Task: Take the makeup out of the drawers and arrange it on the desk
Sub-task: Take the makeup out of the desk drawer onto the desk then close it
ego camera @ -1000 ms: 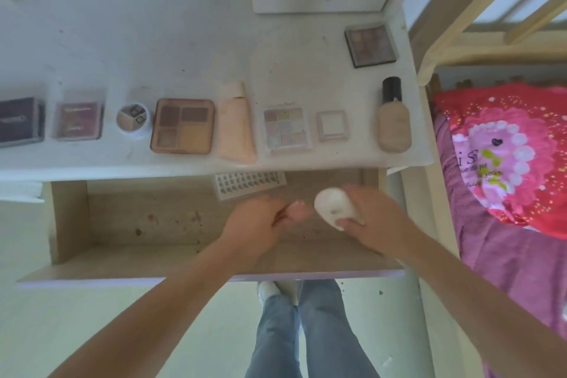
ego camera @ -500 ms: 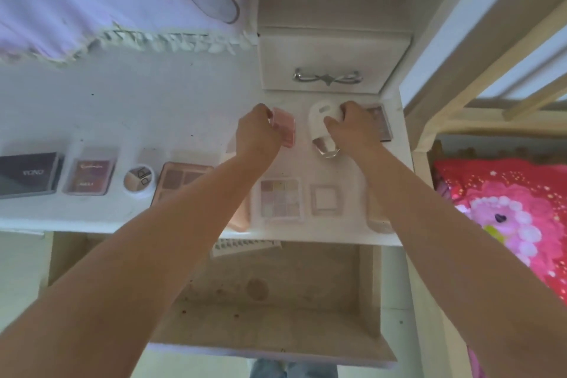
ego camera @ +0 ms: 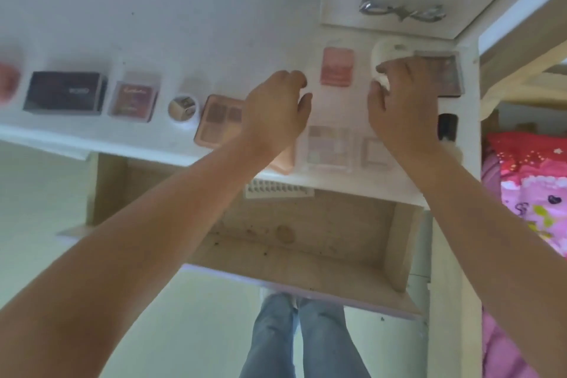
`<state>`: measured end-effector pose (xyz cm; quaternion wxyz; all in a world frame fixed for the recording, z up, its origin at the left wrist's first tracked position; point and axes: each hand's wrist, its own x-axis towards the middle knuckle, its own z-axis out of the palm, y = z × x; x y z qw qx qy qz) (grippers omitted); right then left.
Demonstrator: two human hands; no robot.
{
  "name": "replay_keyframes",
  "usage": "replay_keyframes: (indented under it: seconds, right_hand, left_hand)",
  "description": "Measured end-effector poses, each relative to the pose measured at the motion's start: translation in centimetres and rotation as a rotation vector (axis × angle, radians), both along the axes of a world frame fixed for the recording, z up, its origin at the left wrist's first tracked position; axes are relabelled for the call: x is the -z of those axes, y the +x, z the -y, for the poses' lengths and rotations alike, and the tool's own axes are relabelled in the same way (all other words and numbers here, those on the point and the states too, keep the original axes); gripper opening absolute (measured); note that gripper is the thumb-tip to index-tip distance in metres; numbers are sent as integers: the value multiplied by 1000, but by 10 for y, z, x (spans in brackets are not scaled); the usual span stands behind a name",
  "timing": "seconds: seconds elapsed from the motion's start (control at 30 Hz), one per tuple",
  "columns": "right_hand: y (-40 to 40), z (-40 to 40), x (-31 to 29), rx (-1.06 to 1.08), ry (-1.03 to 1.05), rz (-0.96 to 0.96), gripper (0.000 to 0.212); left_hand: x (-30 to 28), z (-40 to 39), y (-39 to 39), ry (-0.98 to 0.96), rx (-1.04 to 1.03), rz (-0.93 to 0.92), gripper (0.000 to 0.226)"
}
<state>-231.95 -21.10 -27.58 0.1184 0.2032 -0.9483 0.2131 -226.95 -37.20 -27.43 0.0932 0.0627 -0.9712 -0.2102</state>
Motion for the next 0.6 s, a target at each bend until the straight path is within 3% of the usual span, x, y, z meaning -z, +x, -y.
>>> replay_keyframes:
  seconds: [0.07, 0.13, 0.23, 0.3, 0.33, 0.43, 0.6]
  right_hand:
    - [39, 8, 0, -153, -98, -53, 24]
    - [87, 20, 10, -344, -96, 20, 22]
    - [142, 37, 42, -553, 73, 254, 24]
    - [164, 51, 69, -601, 216, 342, 15]
    - [171, 57, 81, -588, 284, 359, 15]
    - [178, 75, 106, -504, 456, 437, 42]
    - [165, 93, 132, -189, 638, 506, 76]
  left_hand:
    - [10, 13, 44, -56, 120, -166, 25]
    - [30, 31, 95, -114, 137, -189, 18]
    - [66, 58, 170, -117, 108, -42, 18]
    - [88, 78, 212, -115, 43, 94, 26]
    - [97, 87, 228, -119, -2, 169, 30]
    - [114, 103, 260, -143, -123, 285, 41]
    - [136, 106, 283, -281, -40, 137, 64]
